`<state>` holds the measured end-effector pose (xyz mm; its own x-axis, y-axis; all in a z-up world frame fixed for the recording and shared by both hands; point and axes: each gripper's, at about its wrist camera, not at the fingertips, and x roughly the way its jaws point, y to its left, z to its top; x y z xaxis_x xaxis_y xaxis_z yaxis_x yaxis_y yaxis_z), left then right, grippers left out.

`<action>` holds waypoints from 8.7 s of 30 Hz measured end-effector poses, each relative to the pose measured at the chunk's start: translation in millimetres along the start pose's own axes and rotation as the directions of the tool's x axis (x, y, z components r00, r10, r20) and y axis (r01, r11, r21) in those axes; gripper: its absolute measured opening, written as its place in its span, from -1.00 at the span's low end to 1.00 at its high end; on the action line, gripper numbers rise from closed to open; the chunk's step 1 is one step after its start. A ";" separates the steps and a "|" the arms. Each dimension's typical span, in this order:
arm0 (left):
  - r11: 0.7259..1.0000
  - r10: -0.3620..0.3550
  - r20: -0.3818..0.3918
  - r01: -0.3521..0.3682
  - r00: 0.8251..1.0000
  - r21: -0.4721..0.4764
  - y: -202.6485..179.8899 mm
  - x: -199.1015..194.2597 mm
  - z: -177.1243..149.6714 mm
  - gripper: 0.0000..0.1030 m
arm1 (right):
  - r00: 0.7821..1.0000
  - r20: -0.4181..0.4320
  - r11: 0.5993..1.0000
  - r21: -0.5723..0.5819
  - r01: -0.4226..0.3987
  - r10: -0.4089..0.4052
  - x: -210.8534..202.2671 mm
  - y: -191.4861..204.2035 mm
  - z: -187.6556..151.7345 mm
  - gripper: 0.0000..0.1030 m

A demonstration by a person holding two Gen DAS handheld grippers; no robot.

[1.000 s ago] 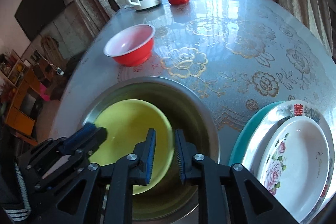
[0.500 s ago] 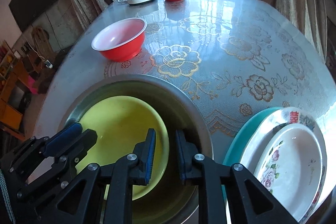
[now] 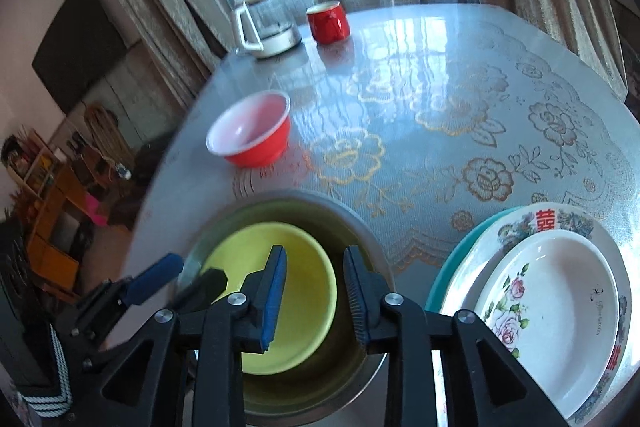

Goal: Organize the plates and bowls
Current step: 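Lower the yellow bowl into the steel bowl and open both tools, then move both tools to the red-and-white bowl rim and close them, then lift the red-and-white bowl with both tools and carry it over the steel bowl, then lower the red-and-white bowl into the yellow bowl and open both tools, then close both tools on the steel bowl rim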

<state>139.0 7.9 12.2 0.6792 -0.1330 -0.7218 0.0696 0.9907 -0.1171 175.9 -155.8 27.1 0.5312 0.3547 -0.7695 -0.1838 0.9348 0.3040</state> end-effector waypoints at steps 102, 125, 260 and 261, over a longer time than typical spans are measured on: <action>0.932 -0.351 0.226 0.362 0.909 -0.011 62.6 54.0 84.0 -0.82 | 0.999 0.039 0.967 0.251 -0.044 0.035 55.4 2.4 83.5 -0.80; 0.942 -0.333 0.189 0.336 0.924 0.018 42.9 -3.0 24.1 -0.82 | 0.990 0.041 0.950 0.280 -0.139 0.133 8.7 -4.8 15.6 -0.80; 0.990 -0.092 -0.015 0.090 0.996 -0.111 62.3 -10.6 -39.5 -0.16 | 0.998 -0.035 0.965 0.258 -0.045 0.055 -17.0 -31.4 -75.0 -0.21; 0.989 -0.103 -0.026 0.099 0.994 -0.106 61.7 -10.0 -39.0 -0.21 | 0.998 -0.051 0.967 0.253 -0.031 0.045 -14.7 -29.8 -75.8 -0.24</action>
<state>108.1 69.2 -14.4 0.6490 -0.2347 -0.7237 0.0590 0.9639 -0.2596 110.9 -187.4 -13.3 0.4790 0.3973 -0.7828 0.0151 0.8879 0.4599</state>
